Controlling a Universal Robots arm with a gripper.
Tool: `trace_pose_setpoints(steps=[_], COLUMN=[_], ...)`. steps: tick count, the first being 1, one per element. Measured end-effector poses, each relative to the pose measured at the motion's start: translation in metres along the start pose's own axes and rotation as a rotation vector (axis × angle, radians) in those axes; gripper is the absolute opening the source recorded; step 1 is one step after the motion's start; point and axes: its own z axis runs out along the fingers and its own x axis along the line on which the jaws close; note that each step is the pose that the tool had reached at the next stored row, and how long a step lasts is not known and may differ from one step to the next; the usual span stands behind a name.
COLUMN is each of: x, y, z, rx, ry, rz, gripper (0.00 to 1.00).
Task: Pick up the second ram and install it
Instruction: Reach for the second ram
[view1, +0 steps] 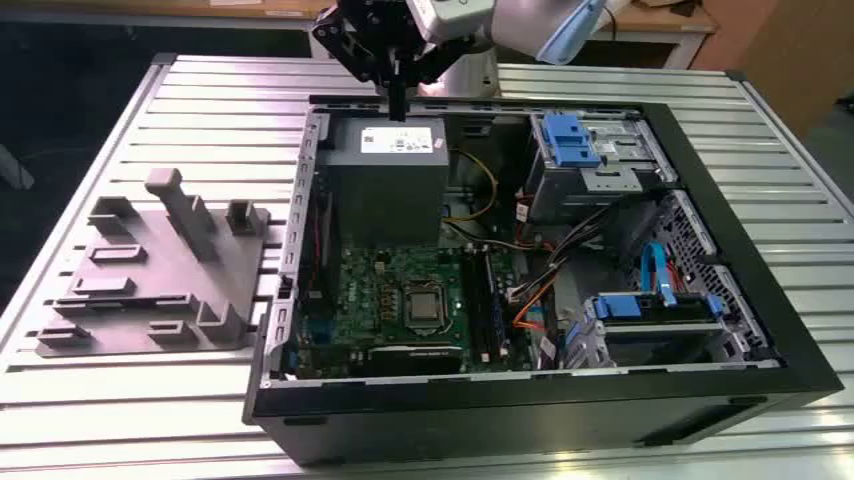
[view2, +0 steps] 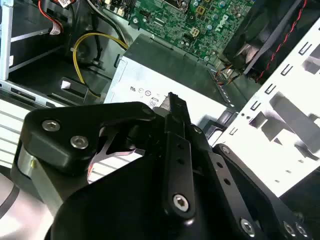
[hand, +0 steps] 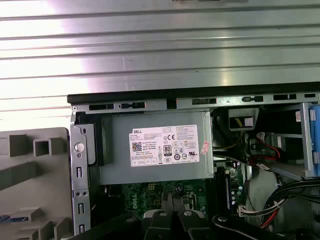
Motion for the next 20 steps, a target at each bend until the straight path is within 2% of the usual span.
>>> trace_pose_setpoints(steps=[13, 16, 20], x=[0.0003, 0.0041, 0.0129], y=[0.0, -0.0003, -0.001], z=[0.0, -0.0001, -0.0002], rx=[0.0, 0.0, 0.0], ry=[0.0, 0.0, 0.0], rz=[0.0, 0.0, 0.0], gripper=[0.1, 0.1, 0.1])
